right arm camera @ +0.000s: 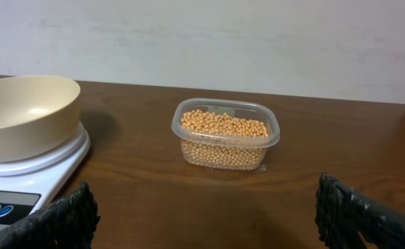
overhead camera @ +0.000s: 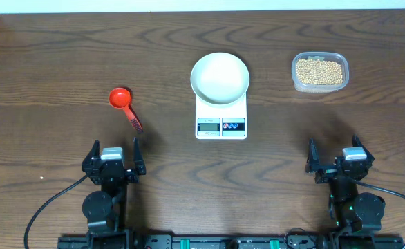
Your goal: Scoop item into bowl and weigh 50g on scale
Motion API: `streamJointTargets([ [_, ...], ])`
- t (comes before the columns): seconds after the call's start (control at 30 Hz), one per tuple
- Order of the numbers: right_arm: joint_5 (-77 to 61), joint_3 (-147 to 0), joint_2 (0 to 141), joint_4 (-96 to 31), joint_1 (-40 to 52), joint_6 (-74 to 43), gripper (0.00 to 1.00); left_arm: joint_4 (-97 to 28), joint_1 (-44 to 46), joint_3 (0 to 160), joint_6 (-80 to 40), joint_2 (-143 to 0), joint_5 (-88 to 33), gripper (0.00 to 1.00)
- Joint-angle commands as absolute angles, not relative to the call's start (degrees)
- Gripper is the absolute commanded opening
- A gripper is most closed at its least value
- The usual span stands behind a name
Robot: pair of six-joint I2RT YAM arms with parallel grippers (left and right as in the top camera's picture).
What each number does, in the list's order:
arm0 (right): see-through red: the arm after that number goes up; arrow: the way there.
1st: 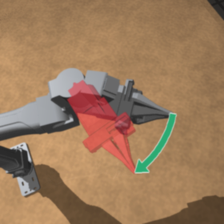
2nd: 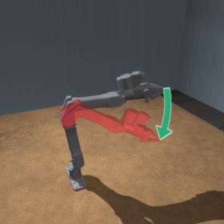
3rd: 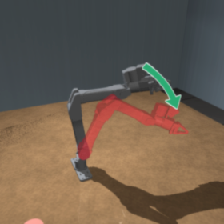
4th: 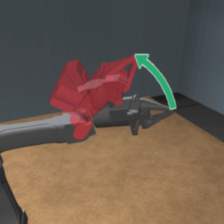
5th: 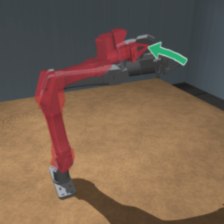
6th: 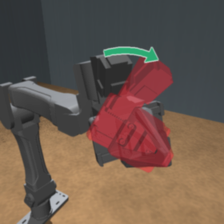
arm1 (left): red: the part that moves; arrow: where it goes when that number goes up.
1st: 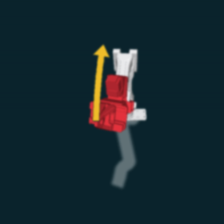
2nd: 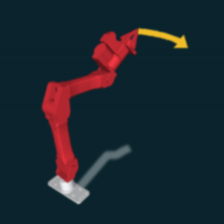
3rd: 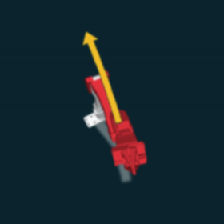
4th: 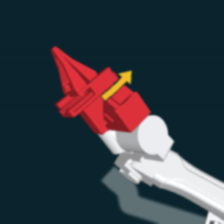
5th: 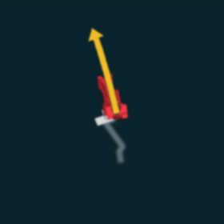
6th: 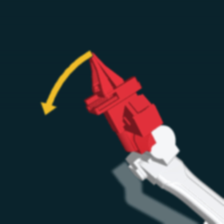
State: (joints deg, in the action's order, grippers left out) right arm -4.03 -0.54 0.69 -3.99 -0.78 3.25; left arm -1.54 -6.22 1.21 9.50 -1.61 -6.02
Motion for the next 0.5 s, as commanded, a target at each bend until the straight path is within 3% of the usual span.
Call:
streamJointTargets([
  [0.0,-3.5,-0.3,0.4,-4.1,-0.4,3.5,0.99,-3.6,-6.0,2.3,10.5,-3.0,-7.0,0.93],
  [0.47,-3.5,-0.3,0.4,-4.1,-0.4,3.5,0.99,-3.9,-6.0,16.1,10.5,-20.9,-11.2,0.93],
])
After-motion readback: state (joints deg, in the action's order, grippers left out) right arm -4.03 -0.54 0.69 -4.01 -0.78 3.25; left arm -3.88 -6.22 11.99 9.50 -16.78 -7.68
